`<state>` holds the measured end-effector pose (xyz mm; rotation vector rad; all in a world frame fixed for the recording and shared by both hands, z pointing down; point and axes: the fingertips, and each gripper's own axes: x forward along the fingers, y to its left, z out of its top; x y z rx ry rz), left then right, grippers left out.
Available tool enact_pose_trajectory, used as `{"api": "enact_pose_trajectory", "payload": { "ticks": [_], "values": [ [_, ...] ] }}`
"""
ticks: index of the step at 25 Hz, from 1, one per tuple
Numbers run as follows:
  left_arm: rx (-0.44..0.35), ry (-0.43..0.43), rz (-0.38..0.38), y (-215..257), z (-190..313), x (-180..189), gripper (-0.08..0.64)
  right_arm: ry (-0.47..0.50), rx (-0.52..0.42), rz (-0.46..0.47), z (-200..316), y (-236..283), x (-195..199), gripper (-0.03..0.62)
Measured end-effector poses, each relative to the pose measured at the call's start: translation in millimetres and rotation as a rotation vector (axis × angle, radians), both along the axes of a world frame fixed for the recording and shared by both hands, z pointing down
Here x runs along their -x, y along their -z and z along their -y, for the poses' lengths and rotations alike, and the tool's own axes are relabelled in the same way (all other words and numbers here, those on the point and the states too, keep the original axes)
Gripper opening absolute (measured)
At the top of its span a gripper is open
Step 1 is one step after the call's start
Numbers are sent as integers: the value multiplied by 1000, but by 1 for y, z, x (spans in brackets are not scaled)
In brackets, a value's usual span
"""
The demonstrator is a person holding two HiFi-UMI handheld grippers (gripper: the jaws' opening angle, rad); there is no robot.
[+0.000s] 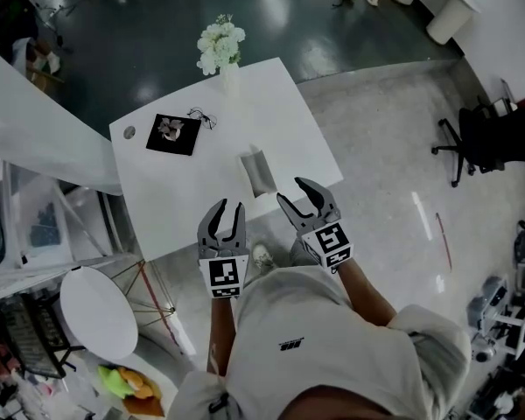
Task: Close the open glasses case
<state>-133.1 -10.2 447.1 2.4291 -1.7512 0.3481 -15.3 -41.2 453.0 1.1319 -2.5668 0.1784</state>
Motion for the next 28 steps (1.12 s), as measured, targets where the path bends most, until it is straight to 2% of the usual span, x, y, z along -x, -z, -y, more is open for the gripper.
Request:
{"api": "enact_pose_trajectory", "payload": {
  "ticks": [9,18,28],
  "values": [
    [33,12,-30,-18,37,7,129,-10,37,-24,31,-21,0,210],
    [83,36,-15,-41,78,-2,127,55,78,-22,81,-44,-2,207],
    [216,68,-20,-92,120,-16,123,128,182,-44,132,-90,-5,202]
  ]
}}
